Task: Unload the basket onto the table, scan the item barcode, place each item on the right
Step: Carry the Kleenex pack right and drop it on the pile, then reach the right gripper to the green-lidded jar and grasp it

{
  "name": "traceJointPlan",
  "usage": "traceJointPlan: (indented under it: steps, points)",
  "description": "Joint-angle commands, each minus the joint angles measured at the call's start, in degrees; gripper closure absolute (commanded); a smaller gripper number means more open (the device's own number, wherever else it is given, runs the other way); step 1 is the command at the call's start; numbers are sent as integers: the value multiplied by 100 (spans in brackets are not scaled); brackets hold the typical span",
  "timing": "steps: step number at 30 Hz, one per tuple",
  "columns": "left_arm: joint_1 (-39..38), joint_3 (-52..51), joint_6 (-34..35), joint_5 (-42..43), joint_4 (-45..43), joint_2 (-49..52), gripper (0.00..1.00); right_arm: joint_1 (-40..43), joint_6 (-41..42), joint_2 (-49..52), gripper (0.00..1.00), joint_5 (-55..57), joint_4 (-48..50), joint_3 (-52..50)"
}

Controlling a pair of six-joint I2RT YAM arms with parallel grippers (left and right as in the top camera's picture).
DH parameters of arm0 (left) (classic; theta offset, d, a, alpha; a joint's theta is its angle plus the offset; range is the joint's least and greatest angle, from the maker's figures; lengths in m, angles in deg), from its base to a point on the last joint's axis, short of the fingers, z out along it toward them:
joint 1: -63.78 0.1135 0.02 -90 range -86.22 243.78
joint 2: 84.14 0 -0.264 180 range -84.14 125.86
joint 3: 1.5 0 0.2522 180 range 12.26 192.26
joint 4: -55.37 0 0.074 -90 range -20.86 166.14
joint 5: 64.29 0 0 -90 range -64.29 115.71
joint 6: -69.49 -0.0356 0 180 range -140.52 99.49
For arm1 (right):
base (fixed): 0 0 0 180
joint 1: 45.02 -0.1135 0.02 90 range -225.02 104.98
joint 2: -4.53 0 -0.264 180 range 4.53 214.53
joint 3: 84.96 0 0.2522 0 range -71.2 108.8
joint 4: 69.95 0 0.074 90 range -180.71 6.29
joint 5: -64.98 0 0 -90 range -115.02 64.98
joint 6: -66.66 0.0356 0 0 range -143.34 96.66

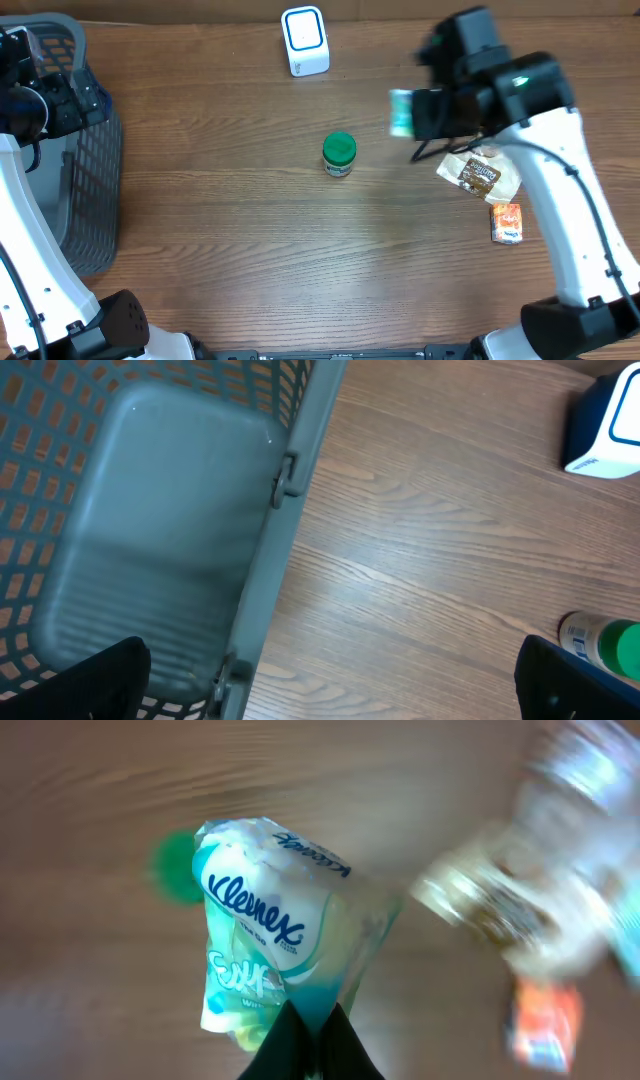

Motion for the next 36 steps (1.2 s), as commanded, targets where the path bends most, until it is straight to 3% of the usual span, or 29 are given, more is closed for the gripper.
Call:
traceJointPlan:
  steps: [1, 8, 16, 19, 24, 26, 32, 36]
  points:
    - [-11, 20, -109, 17, -7, 28, 0, 723, 1250, 4, 96, 391, -13, -417]
    - [-11, 20, -109, 17, -7, 28, 1, 1805, 1397, 35, 96, 50, 931, -1805]
    - [-11, 20, -109, 17, -7, 28, 0, 2424, 1397, 37, 95, -98, 2039, -3034]
    - [-11, 20, -109, 17, -7, 28, 0, 2535, 1360, 37, 85, -96, 2092, -3119]
    - [-11, 20, -109, 17, -7, 28, 0, 2588, 1178, 37, 54, -70, 2087, -3115]
    - [-11, 20, -109, 17, -7, 28, 0, 2588, 1145, 37, 46, -164, 2039, -3086]
    - [-11, 20, -109, 17, -7, 28, 1, 2232, -256, 35, 34, -1993, 1985, -2850]
    - [-11, 20, -109, 17, -7, 28, 0, 1353, -634, 37, 29, -2188, 1974, -2734]
